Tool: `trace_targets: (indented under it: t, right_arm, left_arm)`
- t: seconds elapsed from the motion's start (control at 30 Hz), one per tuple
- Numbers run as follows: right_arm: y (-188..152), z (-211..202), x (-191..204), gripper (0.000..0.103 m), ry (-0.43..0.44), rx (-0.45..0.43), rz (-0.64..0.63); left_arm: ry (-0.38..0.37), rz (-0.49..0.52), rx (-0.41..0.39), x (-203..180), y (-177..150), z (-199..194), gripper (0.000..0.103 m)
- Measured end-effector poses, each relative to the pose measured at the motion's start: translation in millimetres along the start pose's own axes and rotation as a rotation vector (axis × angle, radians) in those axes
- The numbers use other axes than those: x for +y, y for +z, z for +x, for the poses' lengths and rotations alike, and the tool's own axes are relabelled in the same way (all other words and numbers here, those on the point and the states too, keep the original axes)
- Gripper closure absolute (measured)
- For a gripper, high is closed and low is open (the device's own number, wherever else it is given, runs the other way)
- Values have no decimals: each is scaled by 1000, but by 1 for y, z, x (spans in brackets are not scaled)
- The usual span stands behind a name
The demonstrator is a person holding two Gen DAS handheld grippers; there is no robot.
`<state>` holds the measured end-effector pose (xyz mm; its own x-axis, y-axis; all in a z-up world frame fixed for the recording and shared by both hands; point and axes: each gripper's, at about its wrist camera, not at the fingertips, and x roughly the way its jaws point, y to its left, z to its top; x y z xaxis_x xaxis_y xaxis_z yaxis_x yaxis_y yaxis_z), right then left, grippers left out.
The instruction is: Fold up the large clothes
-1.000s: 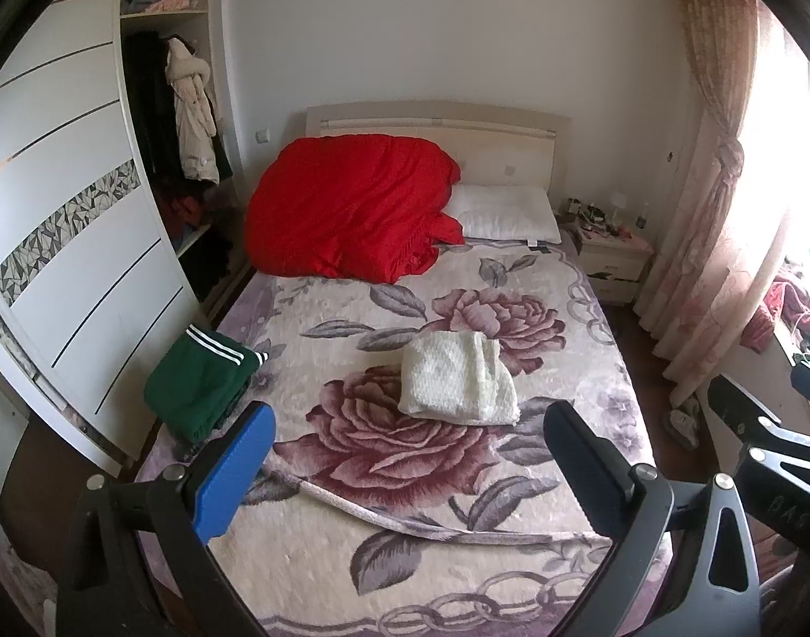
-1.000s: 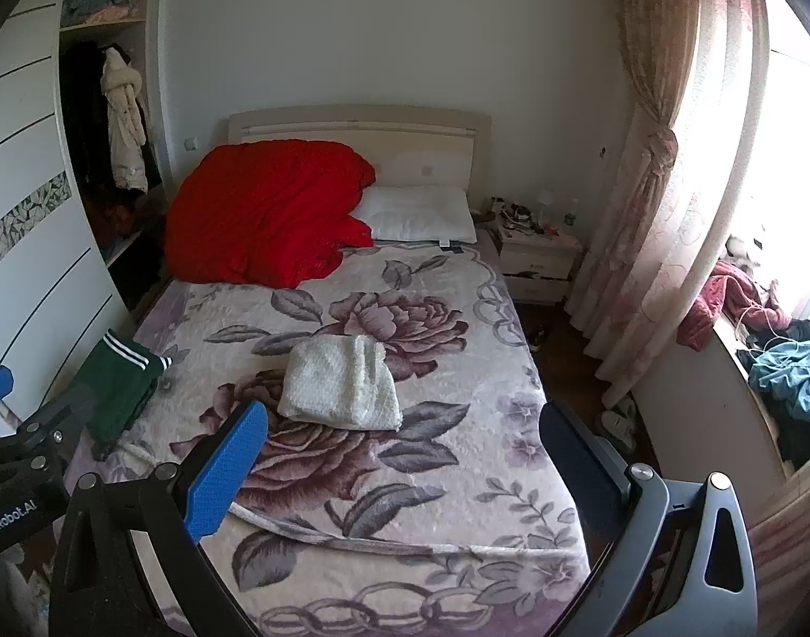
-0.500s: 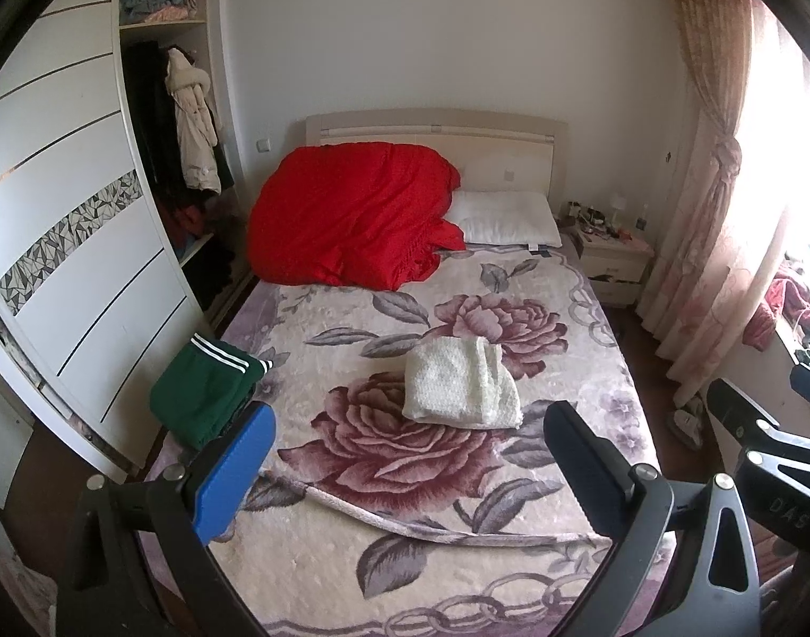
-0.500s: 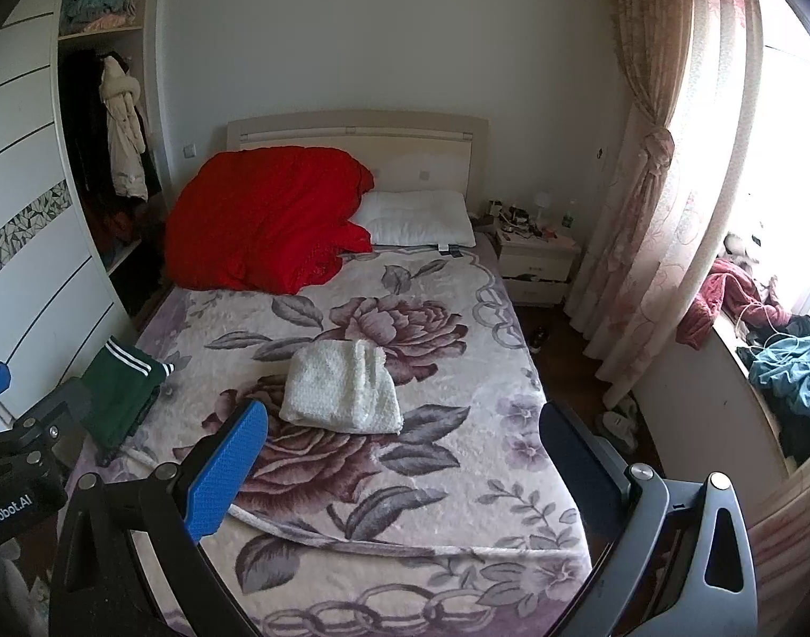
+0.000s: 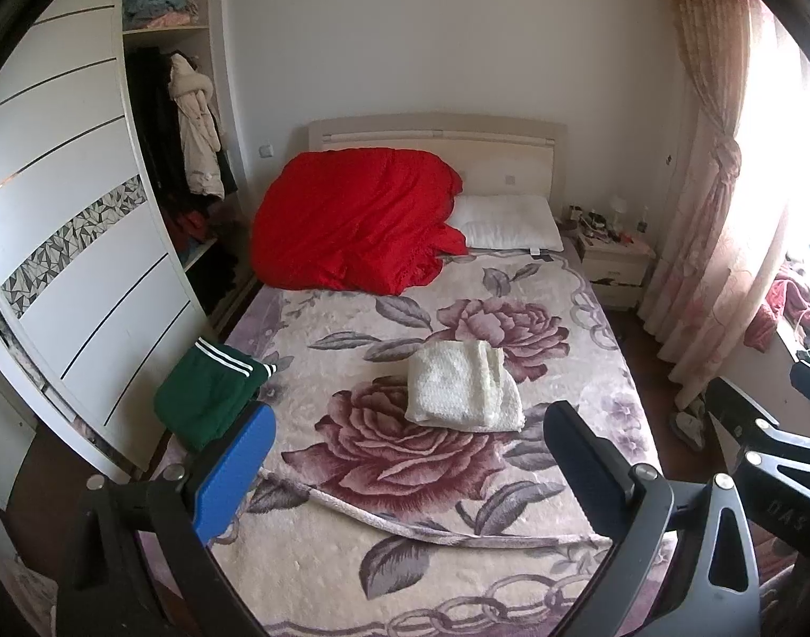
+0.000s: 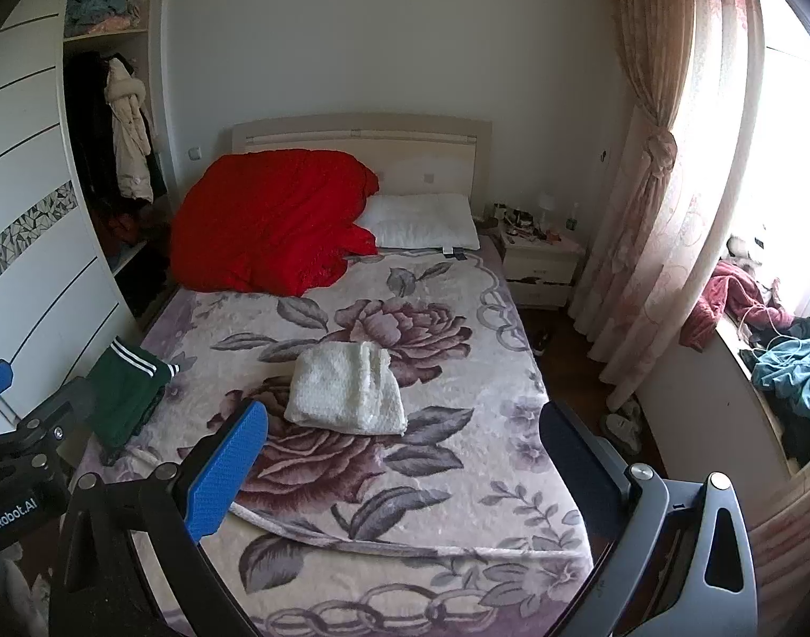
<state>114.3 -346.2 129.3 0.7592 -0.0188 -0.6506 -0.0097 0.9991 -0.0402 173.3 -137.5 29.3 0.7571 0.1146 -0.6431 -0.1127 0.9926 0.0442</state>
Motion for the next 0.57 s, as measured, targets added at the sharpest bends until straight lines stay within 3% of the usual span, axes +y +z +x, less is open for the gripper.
trace_targets:
  t: [0.57]
  right_arm:
    - [-5, -5, 4, 0, -4, 0, 8]
  left_arm:
    - [8, 5, -2, 5, 2, -4, 0]
